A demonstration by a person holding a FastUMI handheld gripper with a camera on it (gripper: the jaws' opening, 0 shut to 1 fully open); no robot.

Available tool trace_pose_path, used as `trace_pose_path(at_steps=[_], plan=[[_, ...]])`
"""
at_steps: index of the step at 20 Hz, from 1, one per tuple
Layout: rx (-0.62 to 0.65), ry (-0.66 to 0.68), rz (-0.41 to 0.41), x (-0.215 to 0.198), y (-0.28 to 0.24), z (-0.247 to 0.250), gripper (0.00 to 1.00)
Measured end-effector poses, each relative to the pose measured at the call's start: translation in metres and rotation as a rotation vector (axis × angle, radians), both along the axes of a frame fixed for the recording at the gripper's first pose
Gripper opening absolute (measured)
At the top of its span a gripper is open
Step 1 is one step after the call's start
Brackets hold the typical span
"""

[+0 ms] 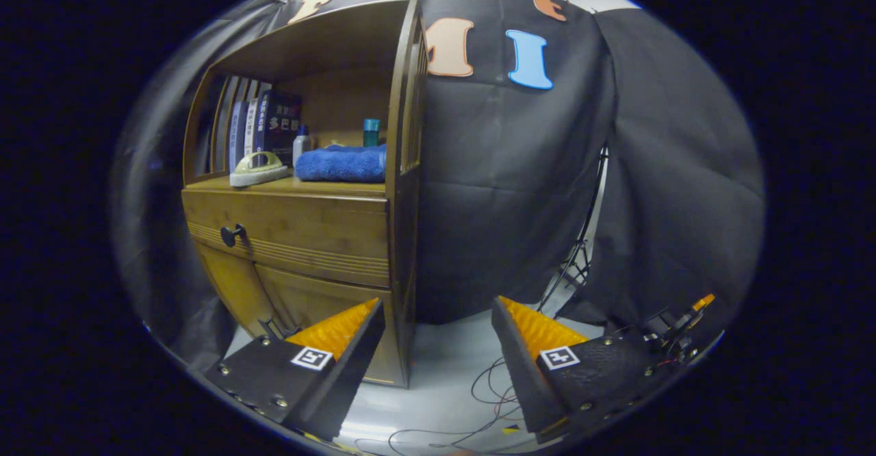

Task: Pull open the drawer, take out the items inside it, and place them on the countertop above the cabinet.

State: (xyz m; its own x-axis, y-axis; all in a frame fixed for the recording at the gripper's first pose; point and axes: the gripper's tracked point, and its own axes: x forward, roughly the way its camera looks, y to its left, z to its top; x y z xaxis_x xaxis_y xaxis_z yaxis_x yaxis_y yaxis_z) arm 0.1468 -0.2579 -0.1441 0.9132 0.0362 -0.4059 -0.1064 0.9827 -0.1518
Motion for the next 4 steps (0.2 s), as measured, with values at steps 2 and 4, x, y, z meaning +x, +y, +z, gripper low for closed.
trace_pose_path(at_steps=[2, 4], plan=[[0.036, 0.002, 0.019, -0.0046, 0.0042, 0.0045, 0.95], [0.039, -0.001, 0.024, -0.0030, 0.0034, 0.0024, 0.95]])
